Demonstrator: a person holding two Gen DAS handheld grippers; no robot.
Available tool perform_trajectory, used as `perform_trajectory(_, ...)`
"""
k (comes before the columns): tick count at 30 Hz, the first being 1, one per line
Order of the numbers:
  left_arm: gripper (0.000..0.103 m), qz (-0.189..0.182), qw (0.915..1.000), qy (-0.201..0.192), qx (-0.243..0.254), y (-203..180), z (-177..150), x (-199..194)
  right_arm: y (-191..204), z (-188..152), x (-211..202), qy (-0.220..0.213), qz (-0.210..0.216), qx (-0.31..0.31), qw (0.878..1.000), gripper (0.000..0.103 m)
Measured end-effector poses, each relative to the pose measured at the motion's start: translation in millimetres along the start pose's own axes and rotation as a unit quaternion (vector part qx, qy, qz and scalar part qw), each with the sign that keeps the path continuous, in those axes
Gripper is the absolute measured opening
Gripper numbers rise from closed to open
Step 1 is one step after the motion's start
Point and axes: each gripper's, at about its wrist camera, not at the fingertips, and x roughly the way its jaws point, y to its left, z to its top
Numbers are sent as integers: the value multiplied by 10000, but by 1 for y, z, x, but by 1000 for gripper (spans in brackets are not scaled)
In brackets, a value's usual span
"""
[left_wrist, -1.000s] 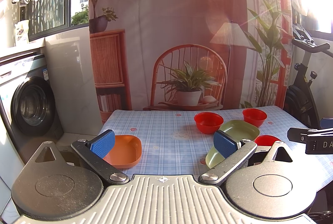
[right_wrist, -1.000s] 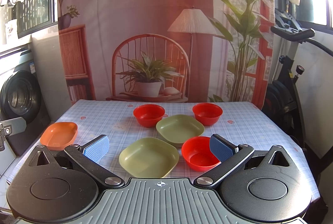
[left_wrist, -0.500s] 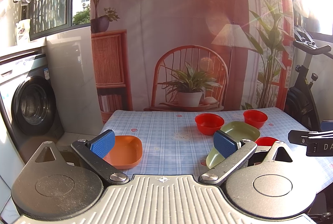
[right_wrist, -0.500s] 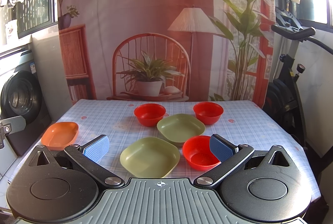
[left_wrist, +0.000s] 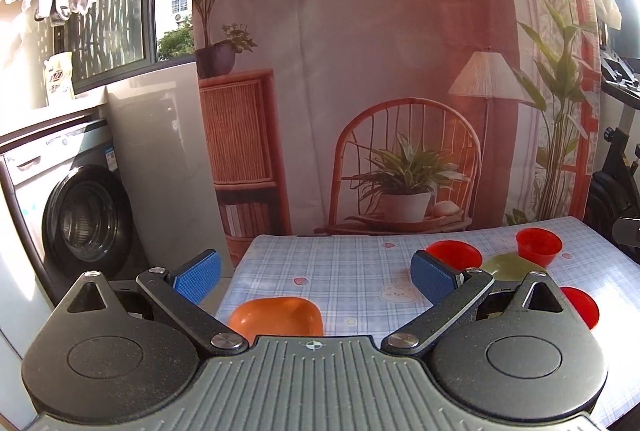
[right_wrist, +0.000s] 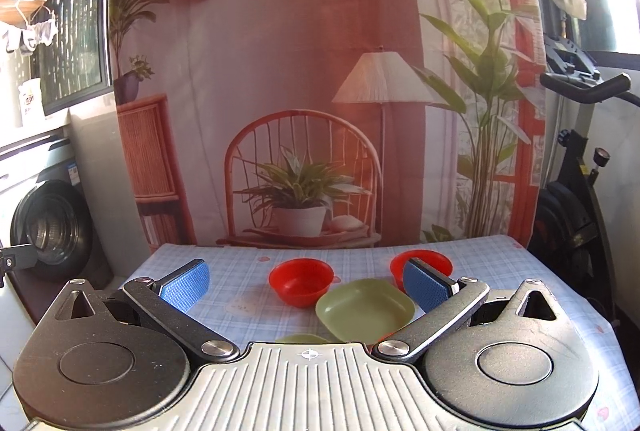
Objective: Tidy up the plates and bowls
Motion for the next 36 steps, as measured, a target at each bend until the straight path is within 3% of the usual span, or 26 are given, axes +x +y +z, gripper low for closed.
perform_trajectory(12,100,329,9991,244,-109,44,21,80,18,6,98,8,533,646,9965,103)
perform_trajectory(14,94,339,9988,329,-123,52,19,93,26,1,119,91,499,697,9963,103)
perform_trajectory(20,90,428,9976,493,-217,83,8,133,68,-8,177,630,685,220,9954,103)
perform_trajectory(25,90,449,9948,868,-302,106,-17,170,109,-23,221,945,740,-368,9921,102)
perform_trajectory(27,90,441,9930,1054,-296,111,-30,181,124,-33,238,1101,901,-322,9893,98)
perform_trajectory(29,86,442,9908,1248,-283,118,-46,195,137,-41,253,1288,1011,-384,9858,84)
perform_trajectory(33,78,377,9870,1514,-393,131,-77,216,164,-57,275,1523,1236,-627,9786,79)
perform_trajectory(36,70,205,9843,1659,-567,138,-95,227,181,-69,288,1716,1453,-823,9709,67)
